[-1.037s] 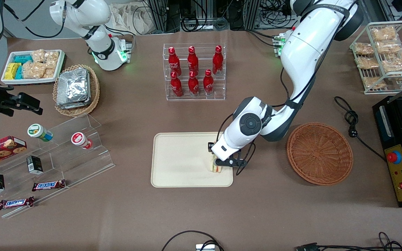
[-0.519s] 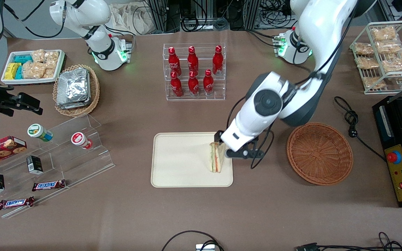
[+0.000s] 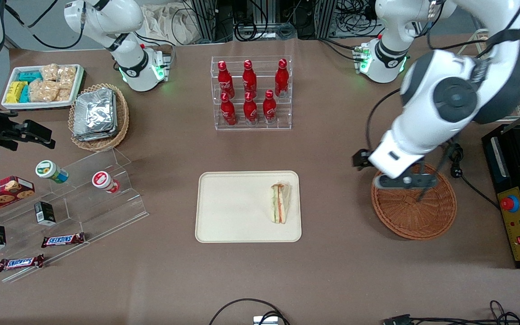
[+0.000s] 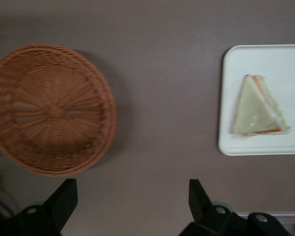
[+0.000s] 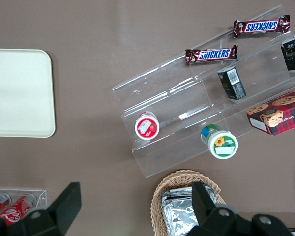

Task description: Place sandwich from basket to tray

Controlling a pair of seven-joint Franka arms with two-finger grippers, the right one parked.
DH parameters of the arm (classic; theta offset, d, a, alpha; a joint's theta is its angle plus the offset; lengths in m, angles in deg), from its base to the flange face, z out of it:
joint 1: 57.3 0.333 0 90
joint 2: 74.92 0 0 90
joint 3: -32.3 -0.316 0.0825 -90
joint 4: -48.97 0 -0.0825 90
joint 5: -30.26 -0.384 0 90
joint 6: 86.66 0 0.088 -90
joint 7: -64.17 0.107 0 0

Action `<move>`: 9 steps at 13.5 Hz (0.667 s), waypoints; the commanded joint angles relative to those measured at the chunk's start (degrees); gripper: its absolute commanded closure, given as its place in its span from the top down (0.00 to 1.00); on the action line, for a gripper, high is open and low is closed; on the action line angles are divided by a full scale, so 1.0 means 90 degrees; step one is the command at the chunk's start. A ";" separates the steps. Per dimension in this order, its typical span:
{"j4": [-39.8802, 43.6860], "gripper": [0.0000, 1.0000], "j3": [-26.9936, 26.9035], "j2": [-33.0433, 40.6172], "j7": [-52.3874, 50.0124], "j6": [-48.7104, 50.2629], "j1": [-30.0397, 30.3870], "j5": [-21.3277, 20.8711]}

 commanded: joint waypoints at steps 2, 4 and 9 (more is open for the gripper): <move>-0.0381 1.00 0.0058 0.0511 0.0817 0.0232 0.1227 -0.0021; -0.0127 1.00 0.0058 0.0336 0.1090 0.0203 0.1426 -0.0089; 0.1504 1.00 0.0077 -0.0806 0.1023 0.0642 0.1397 -0.0099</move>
